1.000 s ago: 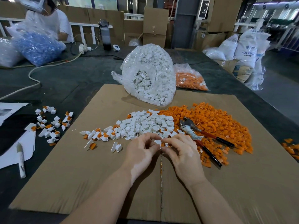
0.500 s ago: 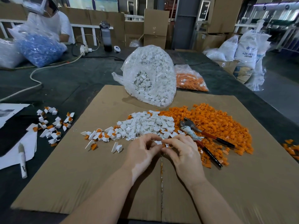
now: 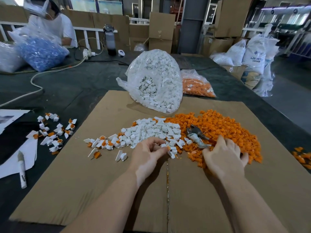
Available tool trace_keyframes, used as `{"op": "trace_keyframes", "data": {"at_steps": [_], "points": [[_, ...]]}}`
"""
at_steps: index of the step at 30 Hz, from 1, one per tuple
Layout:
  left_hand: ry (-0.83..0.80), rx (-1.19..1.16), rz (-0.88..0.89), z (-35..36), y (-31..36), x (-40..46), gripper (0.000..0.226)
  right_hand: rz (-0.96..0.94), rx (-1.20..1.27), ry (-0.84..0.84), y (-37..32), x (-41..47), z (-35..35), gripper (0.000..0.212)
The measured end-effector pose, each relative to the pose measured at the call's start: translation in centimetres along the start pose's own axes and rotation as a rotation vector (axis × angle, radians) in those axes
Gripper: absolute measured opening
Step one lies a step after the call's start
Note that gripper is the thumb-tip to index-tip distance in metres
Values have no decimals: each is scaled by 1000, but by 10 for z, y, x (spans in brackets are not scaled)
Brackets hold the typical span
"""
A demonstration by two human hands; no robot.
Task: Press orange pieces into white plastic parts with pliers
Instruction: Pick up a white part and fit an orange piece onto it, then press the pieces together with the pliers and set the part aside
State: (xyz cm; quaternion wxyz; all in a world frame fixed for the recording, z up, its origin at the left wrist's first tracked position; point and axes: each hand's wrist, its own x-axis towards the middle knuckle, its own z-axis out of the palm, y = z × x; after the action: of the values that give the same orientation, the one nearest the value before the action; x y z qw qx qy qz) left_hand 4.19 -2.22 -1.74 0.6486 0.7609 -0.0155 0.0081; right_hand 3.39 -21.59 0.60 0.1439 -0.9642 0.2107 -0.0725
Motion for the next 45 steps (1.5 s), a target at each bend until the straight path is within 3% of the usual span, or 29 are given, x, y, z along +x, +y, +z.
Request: {"op": "trace_keyframes", "data": {"at_steps": [3,7,13,15,19,27,34,38,45], "points": [[20,-62,-45,2,2,4,11,49,-136,-208,3,13,-7,59],[45,-144,-98,2,5,6,12,-32,-223,-83,1,13,-10,47],[87,-208,-143,1,9,10,12,-208,-11,16,-12,-8,-23,34],[89,-262,-158,1,10,10,13,-268,53,-83,-20,-17,-30,29],[124,-373,-190,1,12,11,14,-318,308,-442,-35,-32,-37,33],[160,-368,-225,-1,14,13,12,-247,491,-758,-41,-35,-43,21],[163,-389,-236,0,19,9,13,-334,369,-710,-41,-36,-42,23],[159,-410,-223,1,22,7,12,-391,293,-585,-43,-41,-38,23],[177,-316,-218,-2,14,9,14,-366,272,-500,-42,-45,-22,25]]}}
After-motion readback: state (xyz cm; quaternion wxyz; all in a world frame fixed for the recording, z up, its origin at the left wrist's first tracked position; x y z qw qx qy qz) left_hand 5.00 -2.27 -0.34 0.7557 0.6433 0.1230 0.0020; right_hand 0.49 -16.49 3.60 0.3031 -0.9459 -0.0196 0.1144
